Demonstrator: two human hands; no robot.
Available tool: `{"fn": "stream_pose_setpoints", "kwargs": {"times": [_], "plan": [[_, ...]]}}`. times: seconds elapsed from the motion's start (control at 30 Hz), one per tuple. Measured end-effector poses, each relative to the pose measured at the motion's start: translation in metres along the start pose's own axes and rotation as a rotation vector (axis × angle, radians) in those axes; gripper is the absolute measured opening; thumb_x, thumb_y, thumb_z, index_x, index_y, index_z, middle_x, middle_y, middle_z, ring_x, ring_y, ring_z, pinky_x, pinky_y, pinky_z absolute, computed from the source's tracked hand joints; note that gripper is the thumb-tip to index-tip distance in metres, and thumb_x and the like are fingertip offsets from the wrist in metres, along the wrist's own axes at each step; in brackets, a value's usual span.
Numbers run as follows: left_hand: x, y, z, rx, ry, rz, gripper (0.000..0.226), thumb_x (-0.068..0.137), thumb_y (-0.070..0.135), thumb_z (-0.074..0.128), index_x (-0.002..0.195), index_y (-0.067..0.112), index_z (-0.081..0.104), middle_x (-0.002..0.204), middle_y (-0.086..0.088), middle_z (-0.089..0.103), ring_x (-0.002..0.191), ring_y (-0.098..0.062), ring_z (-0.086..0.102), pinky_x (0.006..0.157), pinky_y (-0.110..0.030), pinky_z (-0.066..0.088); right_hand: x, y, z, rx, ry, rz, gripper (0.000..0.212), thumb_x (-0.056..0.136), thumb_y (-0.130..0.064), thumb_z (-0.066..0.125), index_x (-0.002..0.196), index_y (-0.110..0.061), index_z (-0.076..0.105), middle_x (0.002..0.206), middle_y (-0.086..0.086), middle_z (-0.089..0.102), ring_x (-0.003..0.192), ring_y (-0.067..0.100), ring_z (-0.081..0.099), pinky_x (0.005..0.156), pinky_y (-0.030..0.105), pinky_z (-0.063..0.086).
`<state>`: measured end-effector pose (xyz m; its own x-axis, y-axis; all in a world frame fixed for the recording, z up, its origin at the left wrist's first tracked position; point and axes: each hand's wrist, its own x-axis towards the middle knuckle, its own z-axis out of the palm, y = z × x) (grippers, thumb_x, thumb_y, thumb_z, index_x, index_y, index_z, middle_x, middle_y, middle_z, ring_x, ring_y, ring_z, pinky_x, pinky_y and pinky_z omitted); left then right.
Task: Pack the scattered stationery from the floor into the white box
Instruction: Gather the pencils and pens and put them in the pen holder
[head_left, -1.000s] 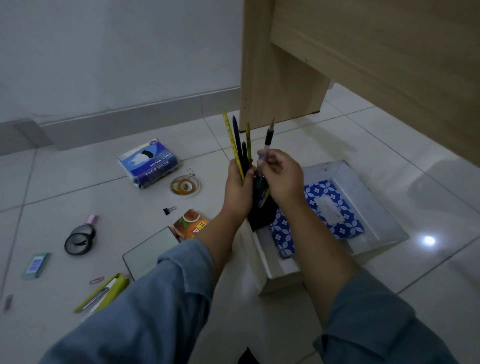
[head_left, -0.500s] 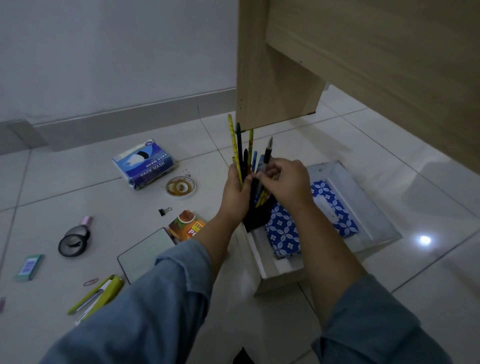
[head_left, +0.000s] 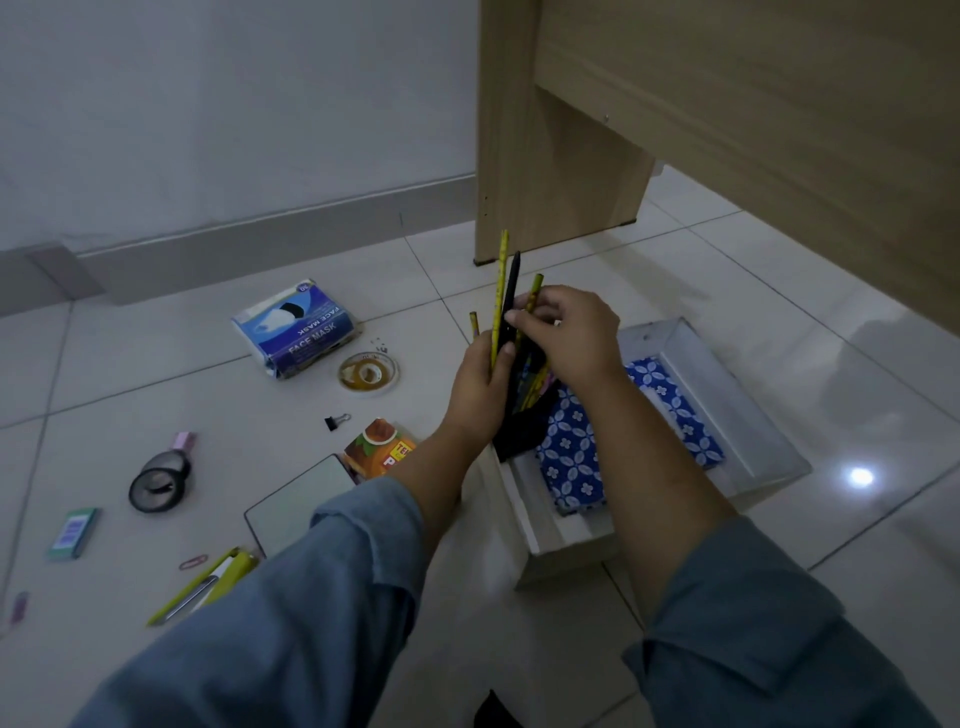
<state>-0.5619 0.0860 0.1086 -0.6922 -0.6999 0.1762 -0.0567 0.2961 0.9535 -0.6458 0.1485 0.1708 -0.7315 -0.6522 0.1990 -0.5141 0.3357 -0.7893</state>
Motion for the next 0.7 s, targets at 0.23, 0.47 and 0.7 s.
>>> {"fn": "stream_pose_setpoints", "kwargs": {"times": [0.23, 0.47, 0.7], "plan": [[-0.006, -0.003, -0.004, 0.012, 0.098, -0.031, 0.029, 0.1, 0.018, 0.036, 0.122, 0.008, 0.053, 0.112, -0.007, 0.06, 0.103, -0.016, 0.055, 0.078, -0.013, 0.042, -0.004, 0.008, 0.009, -0.137, 0.0, -0.049, 0.03, 0.085, -0.038, 0.064, 0.112, -0.024, 0.063, 0.096, -0.002, 0.071, 0.104, 0.016, 0.059, 0.09, 0.03, 0.023], [-0.005, -0.001, -0.008, -0.059, 0.138, -0.043, 0.027, 0.1, 0.02, 0.038, 0.117, 0.008, 0.055, 0.11, -0.016, 0.062, 0.099, -0.021, 0.058, 0.088, -0.032, 0.047, -0.003, 0.012, 0.011, -0.313, -0.006, -0.081, 0.033, 0.094, -0.015, 0.046, 0.117, -0.029, 0.065, 0.118, -0.005, 0.064, 0.121, 0.017, 0.041, 0.098, 0.036, 0.02], [-0.005, 0.006, -0.004, -0.039, 0.017, 0.006, 0.023, 0.099, 0.02, 0.039, 0.11, 0.007, 0.055, 0.093, -0.003, 0.058, 0.086, -0.013, 0.056, 0.073, -0.021, 0.043, -0.006, -0.008, 0.009, 0.221, -0.017, -0.063, 0.026, 0.093, -0.023, 0.055, 0.113, -0.012, 0.068, 0.1, 0.0, 0.069, 0.098, 0.013, 0.063, 0.094, 0.04, 0.049]]}}
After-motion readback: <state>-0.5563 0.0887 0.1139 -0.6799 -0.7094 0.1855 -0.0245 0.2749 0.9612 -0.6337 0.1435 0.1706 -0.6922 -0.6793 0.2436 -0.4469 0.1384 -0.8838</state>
